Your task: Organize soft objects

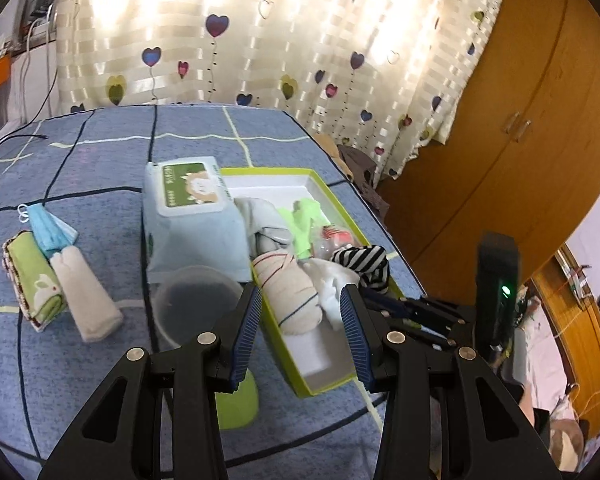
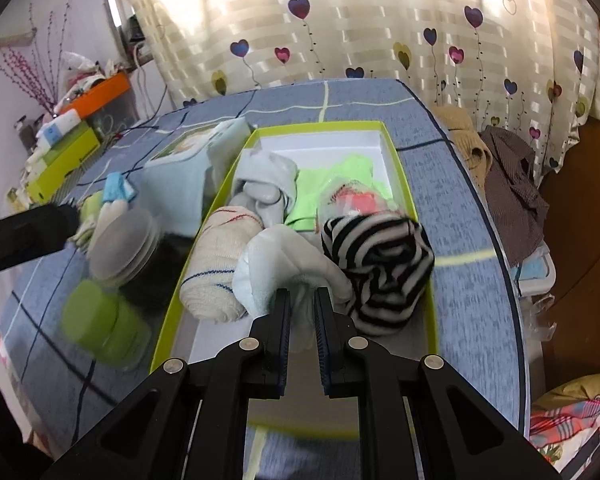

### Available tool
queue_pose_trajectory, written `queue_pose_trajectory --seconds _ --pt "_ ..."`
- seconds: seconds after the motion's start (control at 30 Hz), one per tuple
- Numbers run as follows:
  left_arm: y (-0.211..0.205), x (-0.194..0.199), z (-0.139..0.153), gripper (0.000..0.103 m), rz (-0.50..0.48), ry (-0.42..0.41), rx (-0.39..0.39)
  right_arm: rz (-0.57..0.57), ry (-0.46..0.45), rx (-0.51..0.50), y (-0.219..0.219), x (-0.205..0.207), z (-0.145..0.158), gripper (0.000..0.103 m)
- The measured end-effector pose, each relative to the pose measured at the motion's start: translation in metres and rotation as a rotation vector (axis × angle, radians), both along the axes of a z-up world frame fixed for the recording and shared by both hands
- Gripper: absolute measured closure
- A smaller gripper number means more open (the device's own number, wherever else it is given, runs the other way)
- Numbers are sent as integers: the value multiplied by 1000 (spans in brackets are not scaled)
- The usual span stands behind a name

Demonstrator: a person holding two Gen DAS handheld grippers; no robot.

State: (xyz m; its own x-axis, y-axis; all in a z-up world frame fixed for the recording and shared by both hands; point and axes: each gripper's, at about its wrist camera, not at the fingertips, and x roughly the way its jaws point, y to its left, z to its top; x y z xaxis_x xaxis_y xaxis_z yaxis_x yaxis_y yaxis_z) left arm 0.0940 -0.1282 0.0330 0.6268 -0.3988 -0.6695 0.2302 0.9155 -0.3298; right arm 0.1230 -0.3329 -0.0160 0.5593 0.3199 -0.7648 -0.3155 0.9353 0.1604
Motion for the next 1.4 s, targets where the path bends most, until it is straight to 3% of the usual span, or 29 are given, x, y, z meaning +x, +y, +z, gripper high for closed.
queue_pose_trajectory --seconds 0.23,0.43,0.53,0.7,0.8,1.0,1.4 --pt "17 2 -2 60 35 5 -3 -11 -3 -8 4 32 -2 91" --pt "28 -2 -1 60 57 2 -1 -10 -29 -6 6 25 12 91" --pt "31 -6 -1 60 61 4 2 -16 -41 -7 5 12 21 83" --pt "34 -15 0 60 62 -2 2 -26 -74 -19 7 -14 42 61" --pt "37 -21 1 60 66 -8 7 -30 -100 -23 10 -29 55 55" --pt "48 -35 4 60 83 -22 5 -18 -142 -29 23 -52 76 48" --pt "76 -49 3 60 137 -23 -8 34 -178 -37 53 -73 94 47"
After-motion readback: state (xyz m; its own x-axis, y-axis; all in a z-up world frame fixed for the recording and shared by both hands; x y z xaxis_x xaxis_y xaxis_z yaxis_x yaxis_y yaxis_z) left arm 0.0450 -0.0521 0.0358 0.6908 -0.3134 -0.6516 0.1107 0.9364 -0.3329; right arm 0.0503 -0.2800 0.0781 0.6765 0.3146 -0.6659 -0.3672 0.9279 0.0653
